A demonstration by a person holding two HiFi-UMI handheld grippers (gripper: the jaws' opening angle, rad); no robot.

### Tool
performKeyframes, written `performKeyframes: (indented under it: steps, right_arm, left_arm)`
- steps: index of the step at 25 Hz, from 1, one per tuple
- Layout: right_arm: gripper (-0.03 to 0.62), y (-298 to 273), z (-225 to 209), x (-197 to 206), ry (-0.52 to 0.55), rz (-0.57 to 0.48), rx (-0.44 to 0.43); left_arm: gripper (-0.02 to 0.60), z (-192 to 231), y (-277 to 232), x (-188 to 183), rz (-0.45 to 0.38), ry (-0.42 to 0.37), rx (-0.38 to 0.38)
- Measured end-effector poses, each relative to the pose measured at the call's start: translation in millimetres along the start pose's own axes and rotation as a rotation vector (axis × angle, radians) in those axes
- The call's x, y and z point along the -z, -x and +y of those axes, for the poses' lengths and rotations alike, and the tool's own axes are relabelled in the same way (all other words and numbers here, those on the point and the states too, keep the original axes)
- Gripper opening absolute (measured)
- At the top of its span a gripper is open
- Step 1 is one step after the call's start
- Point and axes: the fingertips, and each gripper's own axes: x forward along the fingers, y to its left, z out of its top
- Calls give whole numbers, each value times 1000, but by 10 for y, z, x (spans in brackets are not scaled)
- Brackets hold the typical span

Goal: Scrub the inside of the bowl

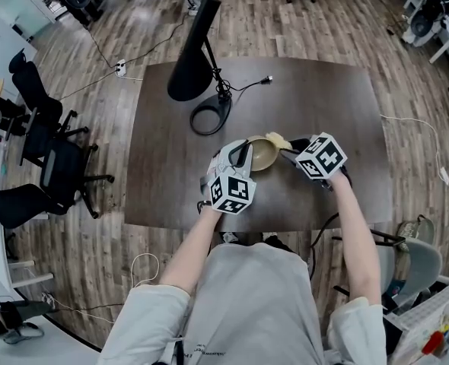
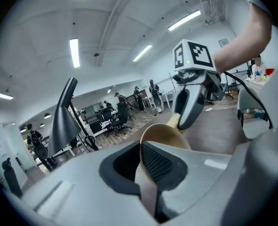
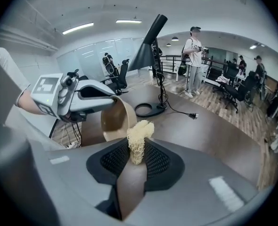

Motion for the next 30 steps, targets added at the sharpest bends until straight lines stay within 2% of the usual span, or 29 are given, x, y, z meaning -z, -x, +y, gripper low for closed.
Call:
performKeyframes:
  steps: [6, 9, 16, 19, 22, 30]
  right_arm:
    - [110, -109, 102, 75, 77, -16, 51]
    - [110, -164, 169, 136, 93, -27, 63]
    - [110, -367, 362, 286, 33, -78, 49]
    - [110, -446, 469, 267, -1, -121, 46]
    - [110, -545, 585, 168, -39, -195, 65]
    - [110, -652, 820, -161, -170, -418, 105]
  left_arm:
    - [15, 183, -8, 122, 0, 226, -23]
    - [15, 236, 5, 181, 4, 301, -31]
    - [15, 297, -18, 179, 2, 352, -74]
    - [15, 301, -28, 136, -8, 401, -78]
    - [15, 296, -50, 95, -22, 460, -73]
    - [15, 282, -65, 8, -51, 536, -68]
